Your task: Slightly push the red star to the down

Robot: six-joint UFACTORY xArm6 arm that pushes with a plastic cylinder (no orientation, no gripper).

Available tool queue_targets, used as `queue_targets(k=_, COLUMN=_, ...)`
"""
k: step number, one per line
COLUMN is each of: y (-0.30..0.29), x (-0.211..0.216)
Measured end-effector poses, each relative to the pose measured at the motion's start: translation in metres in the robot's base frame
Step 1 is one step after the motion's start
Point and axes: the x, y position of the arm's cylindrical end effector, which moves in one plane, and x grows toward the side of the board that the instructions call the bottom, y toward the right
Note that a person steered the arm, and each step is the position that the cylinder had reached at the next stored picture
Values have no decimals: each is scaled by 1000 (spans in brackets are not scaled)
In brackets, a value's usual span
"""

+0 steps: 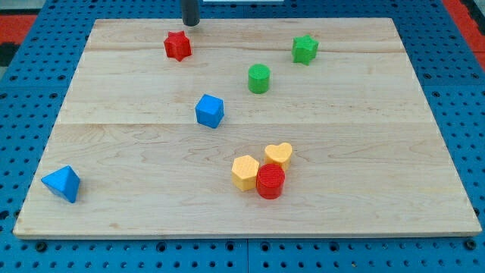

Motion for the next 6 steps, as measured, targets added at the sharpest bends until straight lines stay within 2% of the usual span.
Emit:
queue_targets(k=2, y=-29, x=-1)
queue_targets(k=6, y=-17, x=0)
